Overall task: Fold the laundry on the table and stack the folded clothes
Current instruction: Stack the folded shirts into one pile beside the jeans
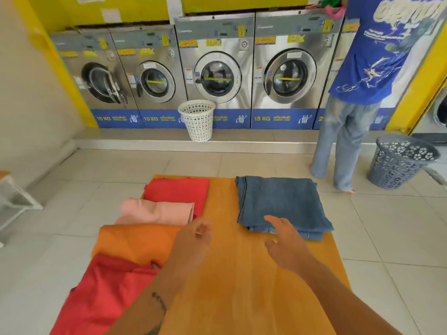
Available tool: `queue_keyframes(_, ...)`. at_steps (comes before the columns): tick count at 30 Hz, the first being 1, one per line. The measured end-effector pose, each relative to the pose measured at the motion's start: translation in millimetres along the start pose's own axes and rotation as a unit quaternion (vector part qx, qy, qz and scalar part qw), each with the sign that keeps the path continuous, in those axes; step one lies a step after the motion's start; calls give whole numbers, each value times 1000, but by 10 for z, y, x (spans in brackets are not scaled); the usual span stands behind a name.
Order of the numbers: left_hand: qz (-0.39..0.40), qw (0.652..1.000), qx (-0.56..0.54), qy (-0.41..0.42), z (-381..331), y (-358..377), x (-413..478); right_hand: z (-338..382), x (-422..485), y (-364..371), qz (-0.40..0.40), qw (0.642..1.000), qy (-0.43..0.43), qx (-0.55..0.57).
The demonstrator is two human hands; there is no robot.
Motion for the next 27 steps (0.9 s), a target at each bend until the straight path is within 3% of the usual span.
queue_keyframes(7, -51, 997, -48, -27, 455, -770, -393, 653, -111, 391, 77, 996, -35, 33)
queue_keyframes(14, -76, 992, -85, -53, 1148, -1500, -311, 1174, -120, 888, 90, 992, 11, 83)
queue_keyframes(21, -112, 992, 21, -46, 1974, -2074, -121, 1760, -94, 1670, 91, 985, 89, 119)
queue_keyframes(25, -41, 994, 43, -93, 2283, -2175, 40, 1944, -63, 1937, 82, 976, 143, 140)
queue_keyframes(27, -30, 996, 58, -61, 2281, -2189, 111, 1998, -33, 1993, 67, 976, 156, 133)
Point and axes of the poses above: each hand's wrist, its own x-axis towards the middle knuckle, its own y-axis out of the palm, z = x × y, the point moved 5 cm from there along x, towards the middle knuckle, and after that the axes turned 15 degrees about -y, right-handed, at the moved point
